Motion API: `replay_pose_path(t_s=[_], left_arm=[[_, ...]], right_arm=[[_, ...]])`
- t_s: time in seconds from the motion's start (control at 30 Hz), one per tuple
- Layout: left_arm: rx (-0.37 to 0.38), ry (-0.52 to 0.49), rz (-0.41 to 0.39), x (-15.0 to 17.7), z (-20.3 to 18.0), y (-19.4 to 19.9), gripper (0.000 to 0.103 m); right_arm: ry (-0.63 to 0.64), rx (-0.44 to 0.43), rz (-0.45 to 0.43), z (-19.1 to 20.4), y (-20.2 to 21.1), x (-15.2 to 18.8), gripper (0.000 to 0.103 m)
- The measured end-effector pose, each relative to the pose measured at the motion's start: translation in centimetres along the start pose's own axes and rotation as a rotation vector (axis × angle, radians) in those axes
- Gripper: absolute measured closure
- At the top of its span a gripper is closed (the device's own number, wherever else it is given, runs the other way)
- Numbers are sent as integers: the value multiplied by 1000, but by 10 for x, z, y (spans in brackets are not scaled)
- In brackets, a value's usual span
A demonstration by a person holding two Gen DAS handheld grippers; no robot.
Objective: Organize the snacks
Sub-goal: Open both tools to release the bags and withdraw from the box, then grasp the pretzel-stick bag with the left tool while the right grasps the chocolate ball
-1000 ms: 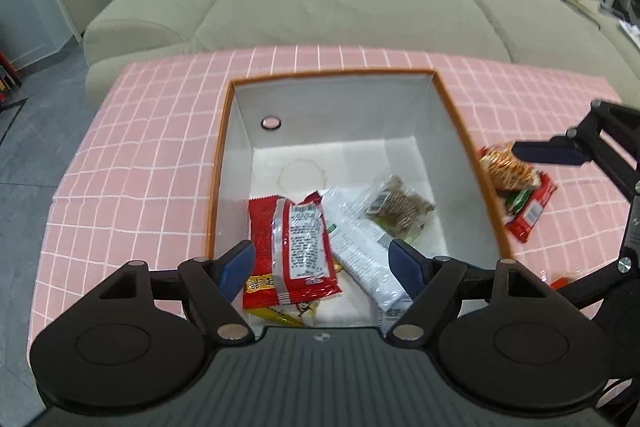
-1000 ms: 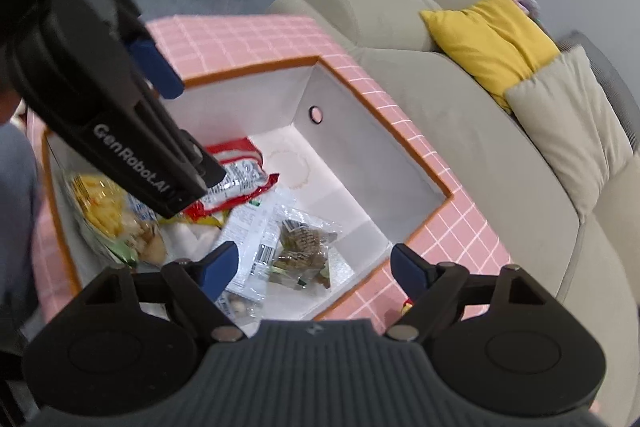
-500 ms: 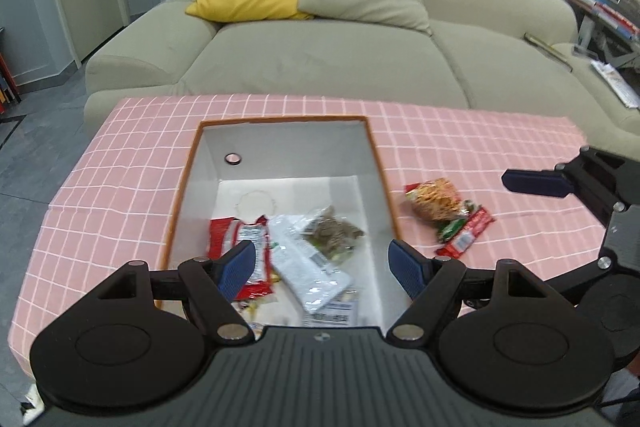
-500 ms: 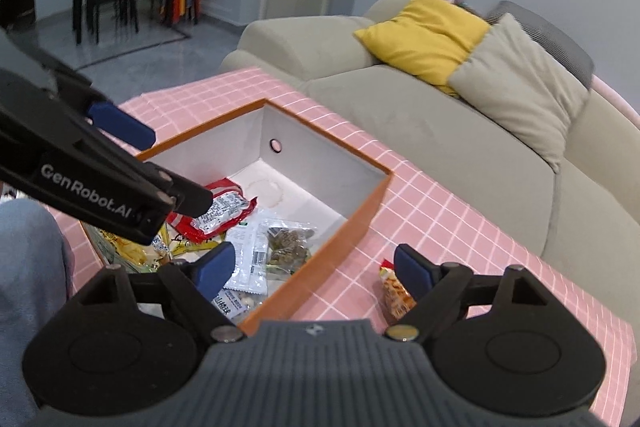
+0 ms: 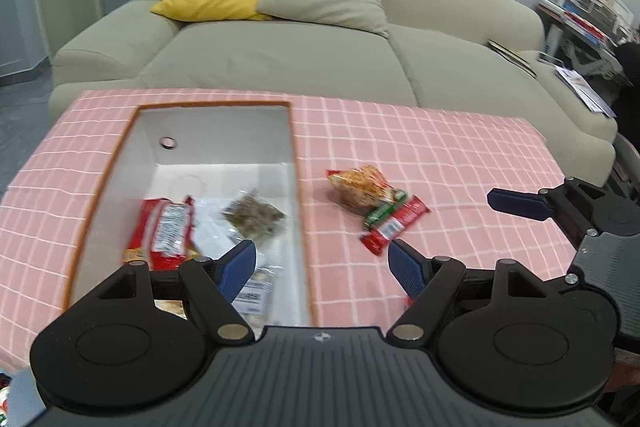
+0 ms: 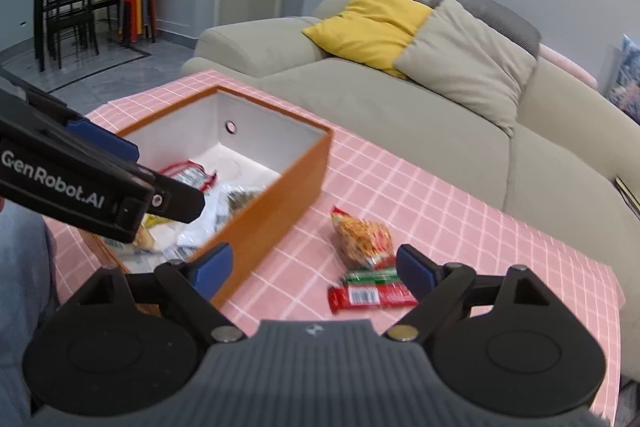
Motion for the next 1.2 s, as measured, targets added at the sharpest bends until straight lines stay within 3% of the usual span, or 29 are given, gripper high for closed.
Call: replay_pose_path(t_s=[0.5, 0.97, 1.2], left_arm=[[131, -185, 79, 16, -64, -42, 22], [129, -304, 178, -13, -68, -107, 23], [149, -304, 209, -35, -67, -156, 21]], right_arm=[[-88, 54, 114, -50, -7, 69, 18], [-109, 22, 161, -80, -65, 73, 25], [-223, 43, 195, -111, -97, 78, 29]])
Point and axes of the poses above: each gripper's, at about its wrist camera, not at the fingertips, and y roughly against the way its jaws point, z to its left, x to its underside, the point moved 1 cm from there along -y, roughly the way its jaws point, and after that the axes turned 12 degrees about -z, right-handed, at the moved point
